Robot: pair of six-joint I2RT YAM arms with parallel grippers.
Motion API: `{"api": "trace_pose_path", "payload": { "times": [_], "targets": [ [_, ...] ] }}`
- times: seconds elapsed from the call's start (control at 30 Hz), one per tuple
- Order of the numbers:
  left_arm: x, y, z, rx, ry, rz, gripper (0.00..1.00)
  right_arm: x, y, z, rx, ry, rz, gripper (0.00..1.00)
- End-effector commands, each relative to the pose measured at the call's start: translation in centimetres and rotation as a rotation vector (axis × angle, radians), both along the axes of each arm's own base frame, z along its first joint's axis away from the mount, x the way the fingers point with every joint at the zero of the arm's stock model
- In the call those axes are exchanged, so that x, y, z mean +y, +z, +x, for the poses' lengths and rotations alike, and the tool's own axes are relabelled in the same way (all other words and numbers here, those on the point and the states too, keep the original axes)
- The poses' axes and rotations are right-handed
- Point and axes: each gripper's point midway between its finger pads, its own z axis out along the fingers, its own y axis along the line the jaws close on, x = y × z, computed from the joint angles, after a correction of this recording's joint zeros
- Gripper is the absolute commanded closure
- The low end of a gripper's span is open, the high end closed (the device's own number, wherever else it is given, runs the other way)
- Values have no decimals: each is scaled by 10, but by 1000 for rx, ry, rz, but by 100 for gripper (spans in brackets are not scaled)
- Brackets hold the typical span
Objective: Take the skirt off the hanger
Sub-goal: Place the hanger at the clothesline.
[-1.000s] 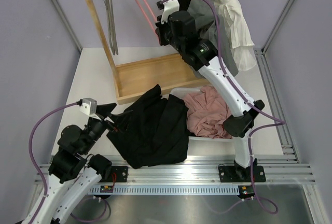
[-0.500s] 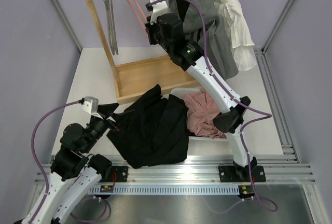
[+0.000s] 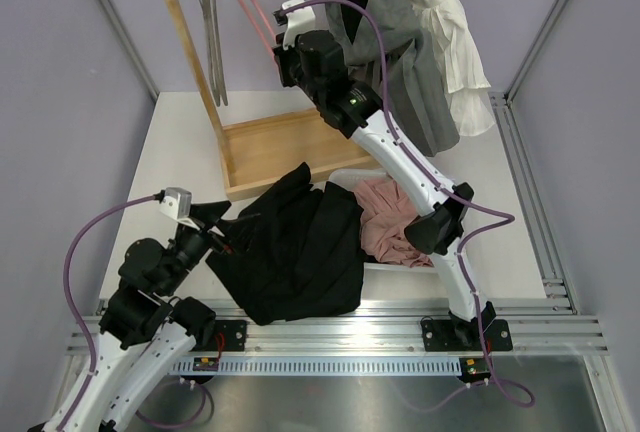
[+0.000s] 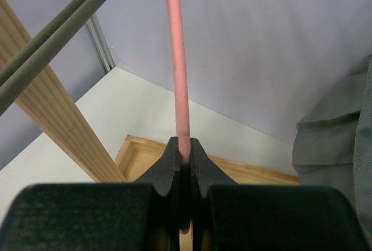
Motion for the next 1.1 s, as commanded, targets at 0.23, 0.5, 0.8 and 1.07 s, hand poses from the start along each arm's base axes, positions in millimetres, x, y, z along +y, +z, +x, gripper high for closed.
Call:
{"api": "trace_pose_path", "payload": {
  "times": [0.23, 0.5, 0.8, 1.07],
  "targets": [
    [-4, 11, -5, -35, -30, -43, 1, 0, 44, -22, -105, 65, 66, 68],
    [-9, 10, -6, -26, -53, -53, 1, -10, 69, -49, -131, 136, 70, 47],
    [-24, -6, 0, 50, -108, -38, 1, -28, 102, -118, -219, 378, -62, 0],
    [-38, -30, 12, 171, -131, -5, 1, -64, 107, -175, -290, 515, -206, 0]
  ]
}}
